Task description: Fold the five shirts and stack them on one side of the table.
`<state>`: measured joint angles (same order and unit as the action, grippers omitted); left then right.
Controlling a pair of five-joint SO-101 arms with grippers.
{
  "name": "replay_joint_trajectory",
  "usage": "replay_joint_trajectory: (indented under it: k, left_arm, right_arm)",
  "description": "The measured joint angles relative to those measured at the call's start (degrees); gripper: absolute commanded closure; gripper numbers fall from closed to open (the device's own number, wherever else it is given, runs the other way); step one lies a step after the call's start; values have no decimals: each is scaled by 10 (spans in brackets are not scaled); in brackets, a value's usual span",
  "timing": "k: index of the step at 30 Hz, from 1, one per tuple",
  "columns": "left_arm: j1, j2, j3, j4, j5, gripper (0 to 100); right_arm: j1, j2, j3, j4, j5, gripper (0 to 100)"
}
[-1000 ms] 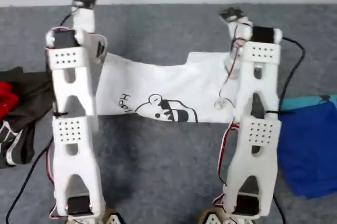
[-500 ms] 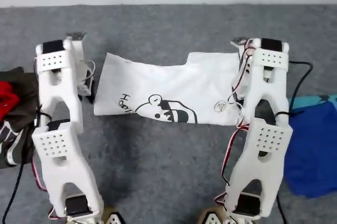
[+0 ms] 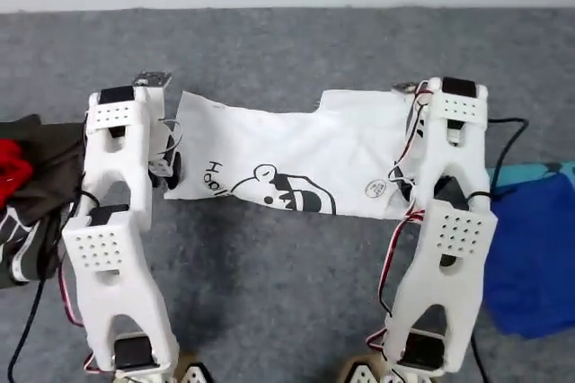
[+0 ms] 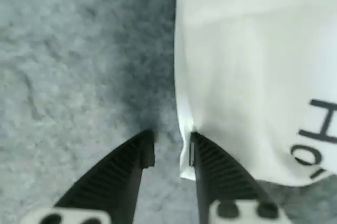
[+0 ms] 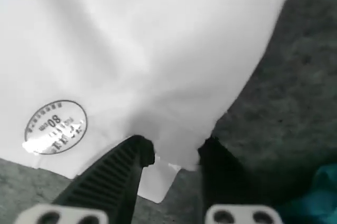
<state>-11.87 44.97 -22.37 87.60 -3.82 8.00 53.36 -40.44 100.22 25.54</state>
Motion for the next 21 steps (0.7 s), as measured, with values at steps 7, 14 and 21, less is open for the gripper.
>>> replay_joint_trajectory:
  k: [7, 14, 21]
  left_arm:
    - [8, 50, -80, 48, 1, 987]
    - [11, 79, -154, 114, 0, 986]
    - [12, 76, -159, 118, 0, 887]
  right_arm:
    - [-1, 1, 0, 0, 0, 988]
    - [-1, -30, 10, 1, 0, 988]
    - [-1, -41, 12, 1, 0, 988]
